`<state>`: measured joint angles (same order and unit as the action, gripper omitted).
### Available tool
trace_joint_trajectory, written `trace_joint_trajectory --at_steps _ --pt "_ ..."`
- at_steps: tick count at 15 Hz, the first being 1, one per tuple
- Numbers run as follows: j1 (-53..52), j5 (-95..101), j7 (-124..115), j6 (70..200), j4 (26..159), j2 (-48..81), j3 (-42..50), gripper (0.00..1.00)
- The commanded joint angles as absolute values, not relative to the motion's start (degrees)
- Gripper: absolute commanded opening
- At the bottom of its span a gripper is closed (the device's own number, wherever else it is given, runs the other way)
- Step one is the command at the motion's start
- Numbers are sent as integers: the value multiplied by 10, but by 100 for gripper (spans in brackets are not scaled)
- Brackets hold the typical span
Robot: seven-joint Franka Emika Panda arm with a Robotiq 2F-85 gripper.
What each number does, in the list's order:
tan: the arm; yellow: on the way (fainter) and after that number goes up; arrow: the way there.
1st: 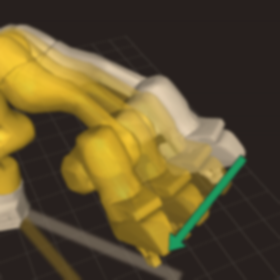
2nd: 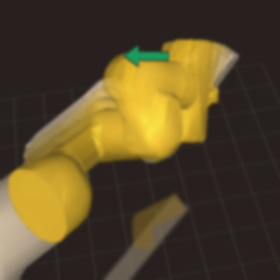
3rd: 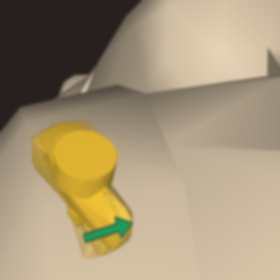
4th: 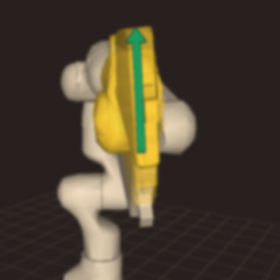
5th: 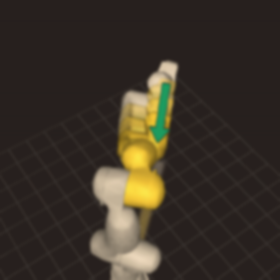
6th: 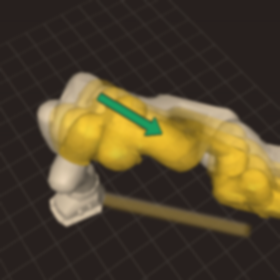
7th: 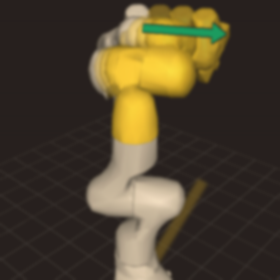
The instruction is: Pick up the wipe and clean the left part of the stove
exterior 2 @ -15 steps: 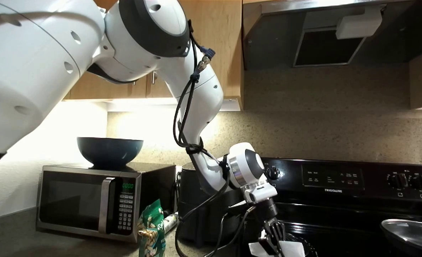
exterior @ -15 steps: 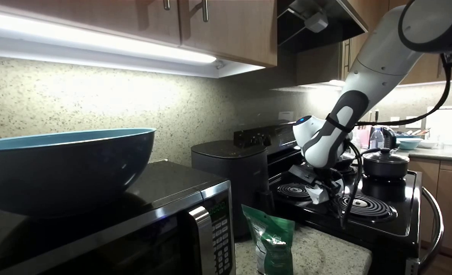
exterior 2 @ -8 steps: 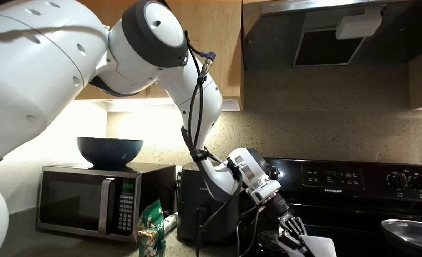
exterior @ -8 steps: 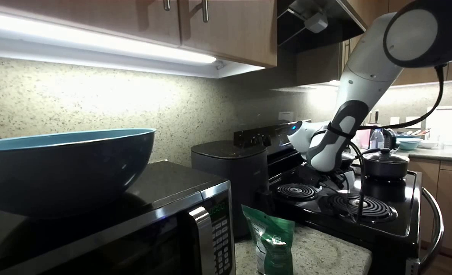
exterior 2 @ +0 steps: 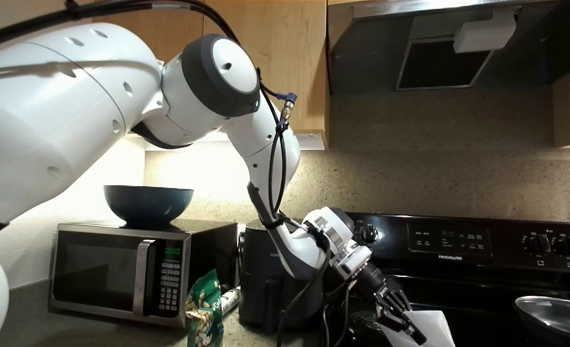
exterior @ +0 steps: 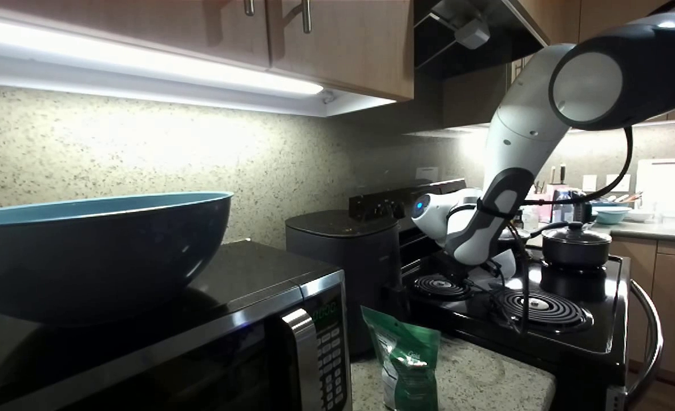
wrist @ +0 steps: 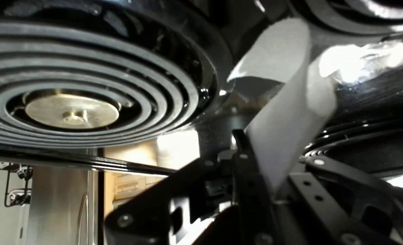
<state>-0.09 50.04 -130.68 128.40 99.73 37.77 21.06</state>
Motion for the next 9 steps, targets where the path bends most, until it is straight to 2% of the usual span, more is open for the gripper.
trace_joint_trajectory --at_steps 1,5,9 --pt "55 452 -1245 1315 994 375 155 8" --pt "93 379 -1135 1370 969 410 126 8" --pt "64 390 -1128 1345 911 451 167 8"
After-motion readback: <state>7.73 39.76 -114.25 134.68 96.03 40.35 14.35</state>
